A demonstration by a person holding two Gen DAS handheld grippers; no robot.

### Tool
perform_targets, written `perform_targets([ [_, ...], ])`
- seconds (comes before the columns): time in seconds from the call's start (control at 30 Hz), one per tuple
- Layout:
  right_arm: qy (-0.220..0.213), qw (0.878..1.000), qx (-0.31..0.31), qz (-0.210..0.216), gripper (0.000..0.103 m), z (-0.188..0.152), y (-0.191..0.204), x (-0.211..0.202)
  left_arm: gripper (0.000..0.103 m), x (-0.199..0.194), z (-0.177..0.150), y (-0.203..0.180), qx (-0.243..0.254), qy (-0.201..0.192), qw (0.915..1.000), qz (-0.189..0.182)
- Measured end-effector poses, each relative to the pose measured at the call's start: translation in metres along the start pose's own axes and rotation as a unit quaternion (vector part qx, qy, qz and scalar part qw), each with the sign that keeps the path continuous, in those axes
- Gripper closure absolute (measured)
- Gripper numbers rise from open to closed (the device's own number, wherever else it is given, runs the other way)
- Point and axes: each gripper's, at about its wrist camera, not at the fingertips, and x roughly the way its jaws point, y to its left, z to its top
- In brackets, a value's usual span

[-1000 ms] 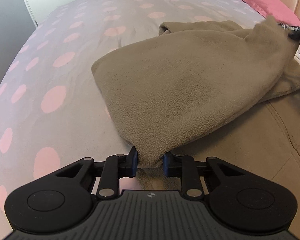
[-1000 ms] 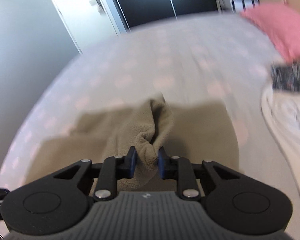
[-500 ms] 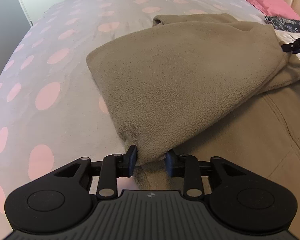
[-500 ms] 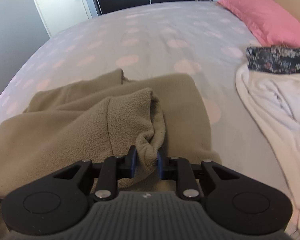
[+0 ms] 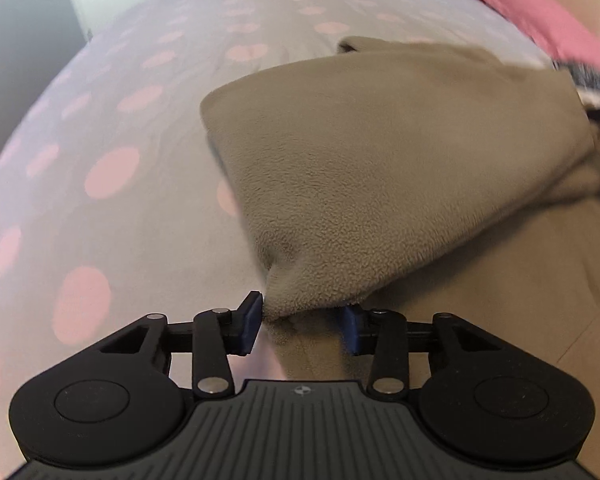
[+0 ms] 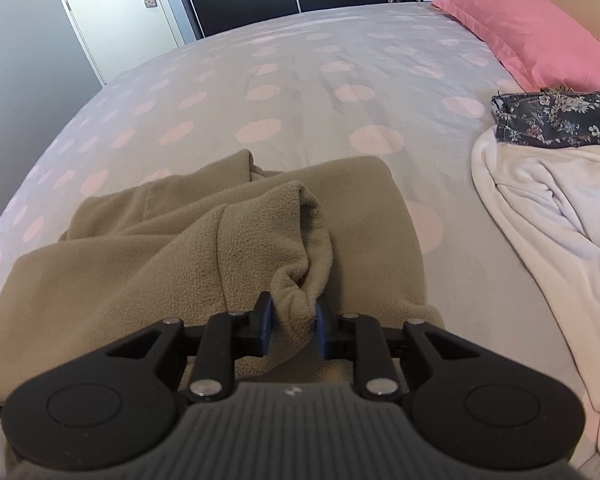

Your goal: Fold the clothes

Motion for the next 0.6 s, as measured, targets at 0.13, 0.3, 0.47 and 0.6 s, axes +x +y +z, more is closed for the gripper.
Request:
perform_targets([
  [0.13,-0.082,0.996,0.014,0.034,0.08,0.02,0.003,-0.046,0.081,0.006,-0.001,0.006,-0.028,0.013,0.9995,-0.006],
  [0.3,-0.148,0.988,-0.015,0.031,0.08,0.031,0.009,-0.084,0.085,0.004,-0.003,0.006,-0.025,0.014,0.9996,-0.006],
  [0.47,-0.072,0.997,-0.009,-0.027,0.081,0.011,-0.01,-0.027,0.085,0.005,-0.001,0.004,-0.026,0.019,0.9995,0.0],
  [0.6,-0.04,0.997,-0.03,-0.055,0.081,-0.007,-0.016,0.01,0.085,0.008,-0.001,0.001,-0.014,0.019,0.9997,0.008],
])
